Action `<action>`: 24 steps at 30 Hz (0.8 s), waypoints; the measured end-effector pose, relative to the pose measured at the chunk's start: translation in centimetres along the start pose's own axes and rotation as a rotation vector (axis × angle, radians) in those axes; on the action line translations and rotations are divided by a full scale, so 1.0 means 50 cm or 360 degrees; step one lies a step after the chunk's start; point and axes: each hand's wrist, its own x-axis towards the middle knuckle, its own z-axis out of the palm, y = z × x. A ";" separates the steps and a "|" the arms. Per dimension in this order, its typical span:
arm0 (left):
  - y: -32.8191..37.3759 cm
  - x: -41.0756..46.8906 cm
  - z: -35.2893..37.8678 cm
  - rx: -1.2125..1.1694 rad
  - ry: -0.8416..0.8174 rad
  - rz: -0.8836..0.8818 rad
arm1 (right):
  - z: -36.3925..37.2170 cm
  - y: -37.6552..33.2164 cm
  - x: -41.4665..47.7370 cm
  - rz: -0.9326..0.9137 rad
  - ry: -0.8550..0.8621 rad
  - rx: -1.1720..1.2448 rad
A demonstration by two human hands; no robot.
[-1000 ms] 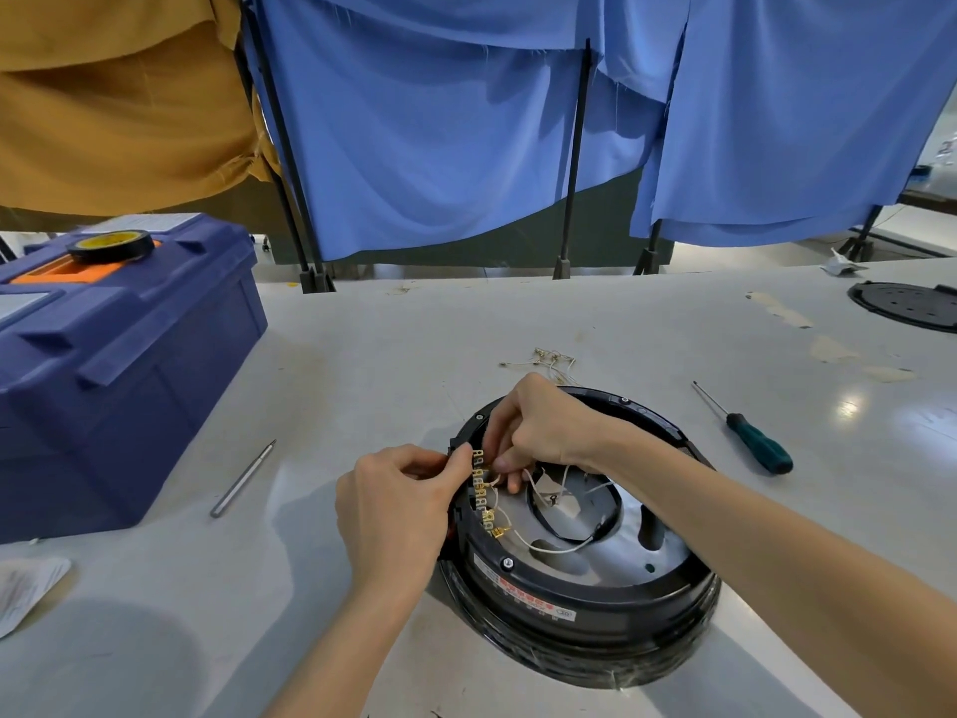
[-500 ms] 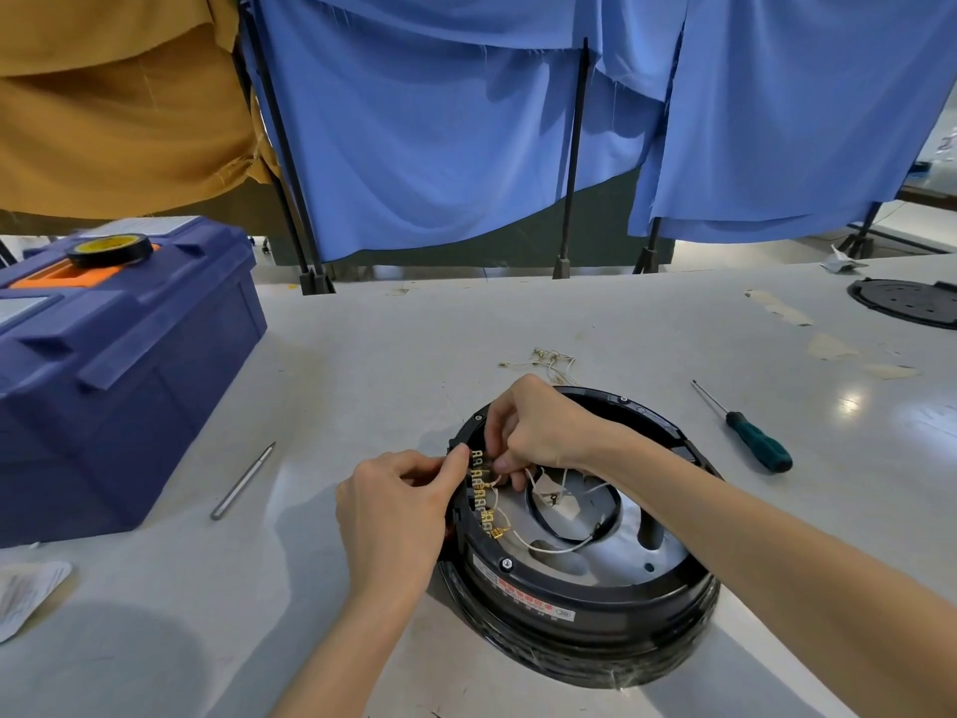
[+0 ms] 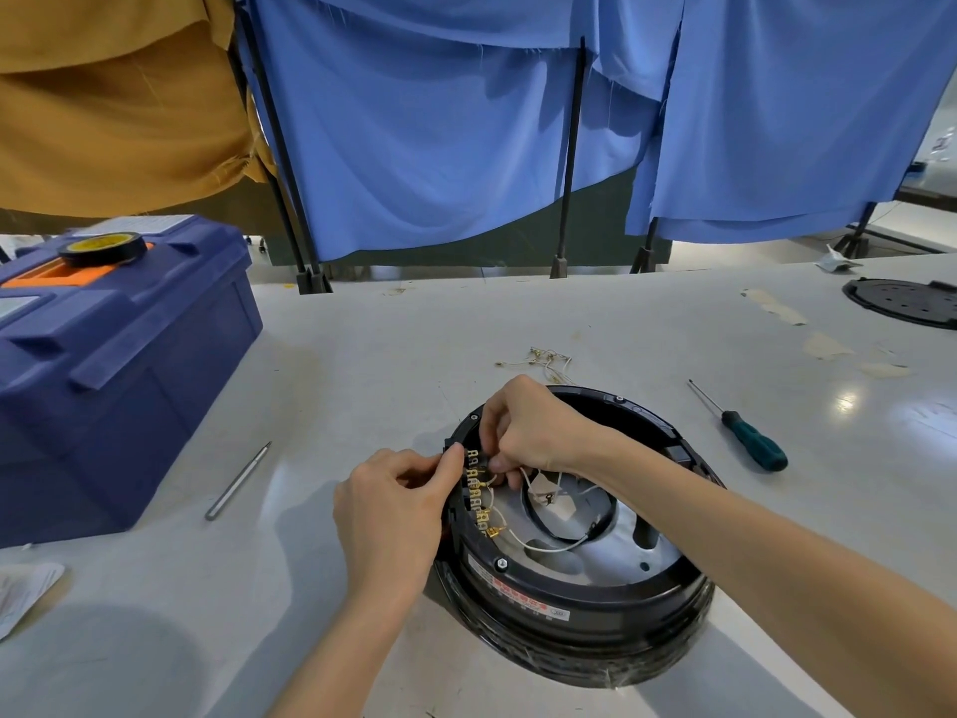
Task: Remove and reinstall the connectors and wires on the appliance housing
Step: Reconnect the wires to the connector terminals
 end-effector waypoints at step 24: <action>-0.005 0.016 0.003 0.0293 -0.0072 0.0117 | 0.057 -0.013 0.010 0.0179 0.0478 0.0319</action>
